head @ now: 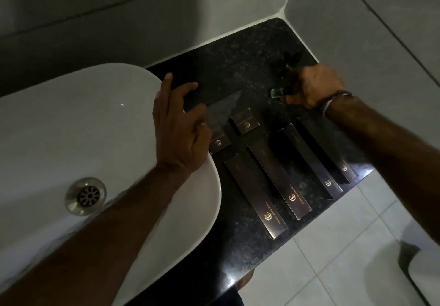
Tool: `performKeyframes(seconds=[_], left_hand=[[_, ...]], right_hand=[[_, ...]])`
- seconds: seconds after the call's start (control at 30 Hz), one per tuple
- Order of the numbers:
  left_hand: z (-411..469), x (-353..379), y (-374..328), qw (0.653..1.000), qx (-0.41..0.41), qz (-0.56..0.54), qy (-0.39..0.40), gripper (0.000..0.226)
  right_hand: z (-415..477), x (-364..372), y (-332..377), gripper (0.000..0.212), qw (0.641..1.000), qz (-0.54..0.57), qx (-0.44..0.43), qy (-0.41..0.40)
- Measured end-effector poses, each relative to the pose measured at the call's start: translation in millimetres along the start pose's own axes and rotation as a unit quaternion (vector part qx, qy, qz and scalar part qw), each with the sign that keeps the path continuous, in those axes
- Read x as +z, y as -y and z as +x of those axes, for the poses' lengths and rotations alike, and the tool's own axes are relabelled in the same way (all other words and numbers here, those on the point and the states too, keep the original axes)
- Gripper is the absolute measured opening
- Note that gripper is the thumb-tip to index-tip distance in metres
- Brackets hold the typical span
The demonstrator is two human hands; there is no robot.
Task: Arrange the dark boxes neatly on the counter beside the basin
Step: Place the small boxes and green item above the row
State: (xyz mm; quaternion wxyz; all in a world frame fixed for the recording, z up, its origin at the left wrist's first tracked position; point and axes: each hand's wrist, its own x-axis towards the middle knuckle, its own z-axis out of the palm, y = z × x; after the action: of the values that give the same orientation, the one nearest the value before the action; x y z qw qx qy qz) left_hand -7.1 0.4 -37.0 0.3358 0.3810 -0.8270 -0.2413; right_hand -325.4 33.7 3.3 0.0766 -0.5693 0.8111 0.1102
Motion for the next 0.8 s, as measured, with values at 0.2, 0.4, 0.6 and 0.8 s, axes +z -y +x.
performKeyframes(seconds=[0.2,0.4,0.6,0.8], left_hand=[[-0.7,2.0,2.2,1.0,0.001,0.0,-0.009,0.018],[-0.4,2.0,2.3,1.0,-0.001,0.001,-0.01,0.017],[-0.4,3.3,3.1,1.0,-0.001,-0.001,-0.012,0.015],[0.2,3.3,3.3,1.0,-0.001,-0.003,-0.011,0.015]], right_hand=[[-18.3,-5.0,9.7,0.038,0.996,0.045,-0.056,0.043],[-29.7,0.7,13.7,0.034,0.995,0.052,-0.072,0.04],[-34.6,-1.9,11.6,0.05,0.994,0.057,-0.076,0.047],[-29.6,-10.9,-18.5,0.068,0.967,0.16,0.036,-0.193]])
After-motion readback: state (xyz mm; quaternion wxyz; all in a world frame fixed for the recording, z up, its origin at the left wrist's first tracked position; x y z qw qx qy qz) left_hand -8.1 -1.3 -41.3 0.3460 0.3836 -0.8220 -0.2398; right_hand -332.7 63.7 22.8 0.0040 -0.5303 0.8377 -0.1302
